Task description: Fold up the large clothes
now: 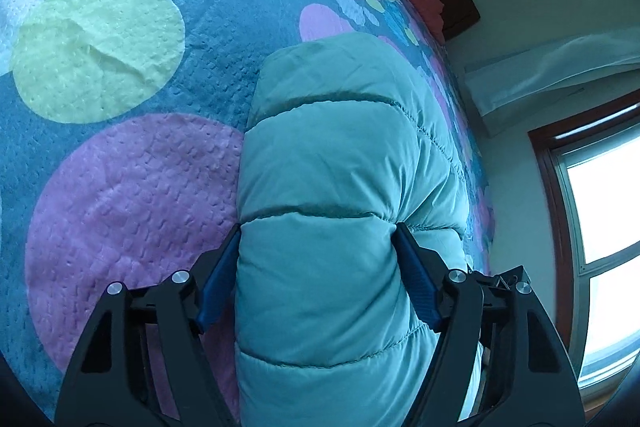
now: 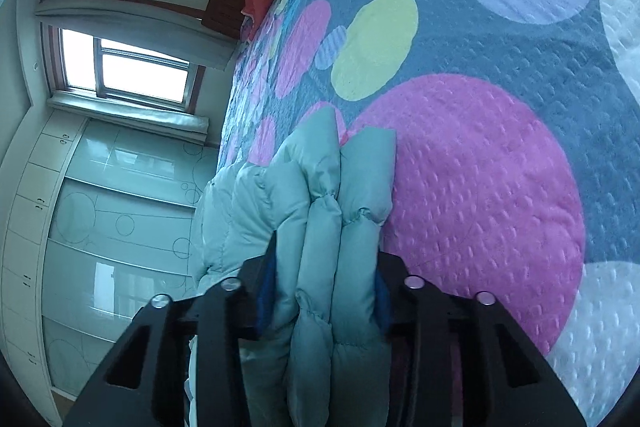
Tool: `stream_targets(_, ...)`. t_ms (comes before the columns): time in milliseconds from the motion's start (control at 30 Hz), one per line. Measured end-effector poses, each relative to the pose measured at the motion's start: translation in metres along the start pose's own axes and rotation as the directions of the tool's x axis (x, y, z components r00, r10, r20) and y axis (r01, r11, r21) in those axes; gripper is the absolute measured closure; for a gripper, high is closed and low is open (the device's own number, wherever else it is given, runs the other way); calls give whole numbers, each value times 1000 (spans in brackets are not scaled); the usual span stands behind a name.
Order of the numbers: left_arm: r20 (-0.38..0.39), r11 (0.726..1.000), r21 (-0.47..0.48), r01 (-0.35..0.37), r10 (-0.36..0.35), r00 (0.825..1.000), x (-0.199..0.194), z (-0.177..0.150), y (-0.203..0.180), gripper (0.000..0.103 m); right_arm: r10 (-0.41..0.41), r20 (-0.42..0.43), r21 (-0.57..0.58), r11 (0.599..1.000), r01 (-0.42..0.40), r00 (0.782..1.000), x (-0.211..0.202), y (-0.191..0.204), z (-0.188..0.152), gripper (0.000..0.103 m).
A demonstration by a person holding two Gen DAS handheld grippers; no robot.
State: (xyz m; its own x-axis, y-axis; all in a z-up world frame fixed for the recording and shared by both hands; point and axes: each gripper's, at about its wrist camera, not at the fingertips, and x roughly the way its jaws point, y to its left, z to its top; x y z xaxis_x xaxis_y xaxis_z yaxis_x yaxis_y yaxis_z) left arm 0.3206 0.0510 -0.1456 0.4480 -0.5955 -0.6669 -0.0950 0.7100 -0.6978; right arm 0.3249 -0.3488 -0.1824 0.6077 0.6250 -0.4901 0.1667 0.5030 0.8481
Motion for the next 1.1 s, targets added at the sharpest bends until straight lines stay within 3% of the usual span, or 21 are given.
stream_targets(200,-11,1000,24,-1,1,1000,2,-2,-3,32,13,-5,13,1000,-13,1000,-4,-10,-4,74)
stream_targets(300,-10,1000,9,11,-11,1000,-6,-7,-1,31,3,-12,11,1000,-3,1000,-11,-7,-7,65)
stream_targets(367,-6,1000,0,25,-25,1000,-15,-14,2,30,-3,-20,-7,1000,3,1000,-17,-2,-13,47)
stream_targets(433,2,999,-1,39,-39,999,-26,-25,4,25,7,-25,-24,1000,-8,1000,-26,2,-24,38)
stream_targets(567,7,997,-19,73,-73,997,-43,-48,8,23,44,-54,-20,999,-46,998,-39,2,-53,36)
stream_targets(700,-13,997,-14,81,-81,997,-45,-66,7,23,65,-72,-3,998,-65,995,-43,-4,-79,36)
stream_targets(800,-21,998,19,52,-51,998,-40,-69,5,31,61,-48,-5,998,-62,997,-44,-6,-89,39)
stream_targets(867,-24,998,19,60,-59,998,-38,-68,7,38,63,-55,10,998,-63,996,-40,-6,-92,53)
stream_targets(967,-16,998,45,49,-49,999,-36,-68,4,43,60,-42,9,998,-60,997,-38,-10,-97,63)
stream_targets(1100,3,998,57,28,-28,1000,-30,-67,-3,46,64,-31,16,998,-63,997,-33,-15,-93,68)
